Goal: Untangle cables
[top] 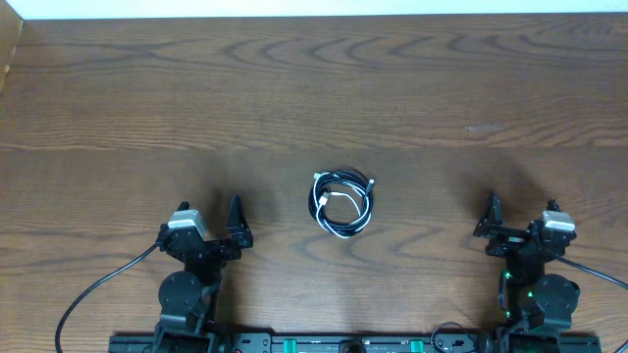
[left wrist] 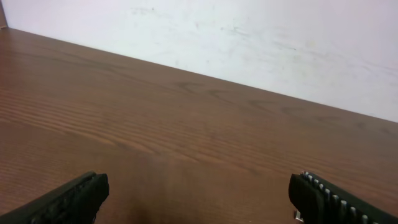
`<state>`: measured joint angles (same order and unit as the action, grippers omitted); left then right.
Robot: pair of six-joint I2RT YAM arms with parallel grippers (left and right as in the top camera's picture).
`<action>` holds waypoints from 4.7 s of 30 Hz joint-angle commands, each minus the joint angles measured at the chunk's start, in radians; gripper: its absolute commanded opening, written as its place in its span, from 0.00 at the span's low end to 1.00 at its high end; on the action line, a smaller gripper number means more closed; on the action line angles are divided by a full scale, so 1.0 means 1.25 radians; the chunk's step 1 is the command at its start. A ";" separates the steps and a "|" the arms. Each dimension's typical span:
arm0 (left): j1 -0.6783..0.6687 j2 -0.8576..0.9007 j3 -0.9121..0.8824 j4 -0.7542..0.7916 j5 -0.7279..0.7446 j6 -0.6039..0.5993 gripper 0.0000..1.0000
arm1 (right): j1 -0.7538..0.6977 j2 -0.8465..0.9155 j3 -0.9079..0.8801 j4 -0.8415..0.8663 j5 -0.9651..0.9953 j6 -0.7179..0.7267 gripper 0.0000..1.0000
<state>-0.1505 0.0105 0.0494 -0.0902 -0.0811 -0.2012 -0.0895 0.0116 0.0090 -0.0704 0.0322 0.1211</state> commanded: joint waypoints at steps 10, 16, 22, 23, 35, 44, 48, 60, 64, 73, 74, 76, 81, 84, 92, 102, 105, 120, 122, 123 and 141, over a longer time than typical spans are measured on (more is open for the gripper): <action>0.005 -0.004 -0.013 -0.032 -0.008 0.017 0.98 | -0.006 -0.005 -0.003 -0.001 -0.001 -0.008 0.99; 0.005 -0.004 -0.013 -0.032 -0.008 0.017 0.98 | -0.006 -0.005 -0.003 -0.001 -0.001 -0.009 0.99; 0.005 -0.004 -0.013 -0.032 -0.008 0.017 0.98 | -0.006 -0.005 -0.002 -0.001 0.011 -0.009 0.99; 0.005 -0.004 -0.013 -0.032 -0.008 0.017 0.98 | -0.006 -0.005 -0.002 -0.001 0.011 -0.009 0.99; 0.005 -0.004 -0.013 -0.032 0.005 0.017 0.98 | -0.006 -0.005 -0.002 0.002 0.005 -0.001 0.99; 0.005 0.043 0.025 -0.097 0.076 0.016 0.98 | -0.006 -0.005 -0.002 0.111 -0.086 0.090 0.99; 0.004 0.110 0.086 -0.098 0.080 0.011 0.97 | -0.006 0.004 0.007 0.111 -0.179 0.182 0.99; 0.004 0.566 0.456 -0.235 0.288 -0.016 0.98 | -0.003 0.418 0.435 -0.078 -0.450 0.086 0.99; 0.004 0.723 0.641 -0.381 0.359 -0.016 0.98 | 0.029 0.638 0.674 -0.317 -0.489 0.005 0.99; 0.004 0.839 0.840 -0.536 0.383 0.006 0.98 | 0.084 0.963 0.929 -0.611 -0.531 -0.106 0.99; 0.004 0.838 0.840 -0.541 0.385 0.014 0.98 | 0.084 0.983 0.928 -0.622 -0.550 -0.139 0.99; 0.004 0.839 0.840 -0.557 0.386 0.016 0.98 | 0.090 1.017 0.928 -0.654 -0.557 -0.205 0.99; 0.002 0.844 0.840 -0.602 0.517 -0.052 0.98 | 0.159 1.089 0.928 -0.721 -0.396 -0.184 0.99; -0.016 0.852 0.840 -0.616 0.595 -0.050 0.98 | 0.198 1.105 0.928 -0.707 -0.371 -0.178 0.99; -0.126 0.944 0.808 -0.645 0.259 -0.016 0.98 | 0.269 1.104 0.929 -0.625 -0.367 -0.163 0.99; -0.222 1.111 0.808 -0.583 0.257 -0.121 0.82 | 0.275 1.104 0.929 -0.576 -0.071 -0.001 0.99; -0.273 1.151 0.808 -0.542 0.273 -0.145 0.81 | 0.275 1.104 0.929 -0.569 -0.046 0.005 0.99; -0.430 1.275 0.807 -0.480 0.062 -0.269 0.69 | 0.271 1.105 0.927 -0.576 -0.013 0.020 0.99; -0.437 1.284 0.807 -0.479 0.042 -0.270 0.69 | 0.271 1.105 0.927 -0.576 -0.013 0.020 0.99; -0.438 1.287 0.807 -0.480 0.033 -0.277 0.69 | 0.271 1.105 0.927 -0.577 -0.013 0.020 0.99; -0.437 1.385 0.800 -0.428 -0.029 -0.284 0.61 | 0.272 1.105 0.926 -0.581 -0.037 0.020 0.99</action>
<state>-0.6968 1.7130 1.0645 -0.6250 -0.0898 -0.5430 0.2520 1.3964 1.1584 -0.7952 -0.0074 0.1299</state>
